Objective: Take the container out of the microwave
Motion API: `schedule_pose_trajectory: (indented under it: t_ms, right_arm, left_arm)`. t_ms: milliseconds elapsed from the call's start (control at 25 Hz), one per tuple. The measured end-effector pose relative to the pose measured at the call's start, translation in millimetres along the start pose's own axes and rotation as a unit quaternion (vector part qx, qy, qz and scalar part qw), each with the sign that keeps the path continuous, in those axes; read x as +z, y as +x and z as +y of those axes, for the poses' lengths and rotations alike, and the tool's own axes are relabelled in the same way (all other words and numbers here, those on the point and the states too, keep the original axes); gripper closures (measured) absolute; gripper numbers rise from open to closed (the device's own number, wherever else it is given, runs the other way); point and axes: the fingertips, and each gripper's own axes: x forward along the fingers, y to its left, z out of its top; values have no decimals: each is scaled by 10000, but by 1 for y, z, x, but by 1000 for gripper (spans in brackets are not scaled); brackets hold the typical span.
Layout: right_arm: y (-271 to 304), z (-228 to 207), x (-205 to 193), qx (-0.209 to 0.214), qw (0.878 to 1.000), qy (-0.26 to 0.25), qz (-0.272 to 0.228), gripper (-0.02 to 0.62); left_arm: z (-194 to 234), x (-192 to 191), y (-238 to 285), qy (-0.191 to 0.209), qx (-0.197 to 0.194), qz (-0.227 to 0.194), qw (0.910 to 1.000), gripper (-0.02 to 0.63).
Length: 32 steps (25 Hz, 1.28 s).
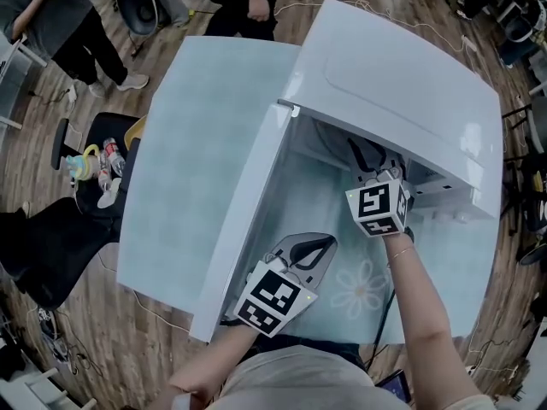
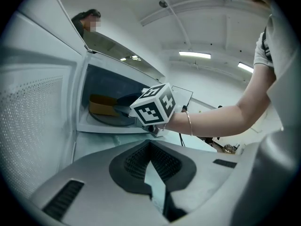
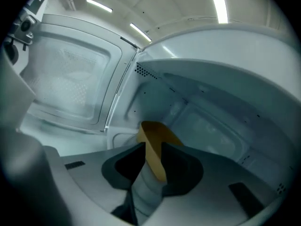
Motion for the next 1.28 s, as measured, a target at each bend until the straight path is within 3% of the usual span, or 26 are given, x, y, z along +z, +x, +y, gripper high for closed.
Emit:
schedule_pose_trajectory:
  t_ms: [280, 680, 800, 1000, 1280]
  right_arm:
    - [20, -4, -10, 144, 9991, -260, 287, 492]
    - [38, 10, -13, 442, 9859, -1507, 577, 493]
    - [41, 16, -18, 580, 9828, -1613, 686, 494]
    - [34, 21, -19, 602, 9806, -1726, 711, 560]
    - [4, 29, -6, 690, 9819, -1686, 522, 565]
  left_arm:
    - [-1, -5, 2, 11, -45, 105, 9999, 595]
    - [5, -9, 1, -122, -33, 151, 9998, 595]
    - [6, -10, 1, -143, -26, 139, 9998, 595]
    - [7, -9, 1, -142, -8, 121, 9998, 595]
    - [7, -10, -2, -82, 51, 135, 9999, 595]
